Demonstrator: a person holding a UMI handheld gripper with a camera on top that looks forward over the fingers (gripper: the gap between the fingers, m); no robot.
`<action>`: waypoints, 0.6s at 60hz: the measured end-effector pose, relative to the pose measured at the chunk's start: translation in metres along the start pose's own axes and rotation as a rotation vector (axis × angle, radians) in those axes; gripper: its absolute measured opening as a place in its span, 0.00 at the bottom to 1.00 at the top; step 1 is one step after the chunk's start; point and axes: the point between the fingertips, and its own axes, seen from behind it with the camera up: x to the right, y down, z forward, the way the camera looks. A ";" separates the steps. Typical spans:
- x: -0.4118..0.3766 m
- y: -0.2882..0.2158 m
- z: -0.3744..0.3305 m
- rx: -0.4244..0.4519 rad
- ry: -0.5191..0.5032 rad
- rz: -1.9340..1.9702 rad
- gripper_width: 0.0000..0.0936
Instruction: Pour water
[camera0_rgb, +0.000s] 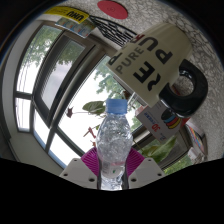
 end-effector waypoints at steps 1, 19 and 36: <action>-0.001 0.001 0.000 -0.006 0.003 -0.003 0.32; -0.117 0.101 0.025 -0.239 -0.097 -0.696 0.32; -0.235 0.085 0.040 -0.158 -0.198 -1.796 0.32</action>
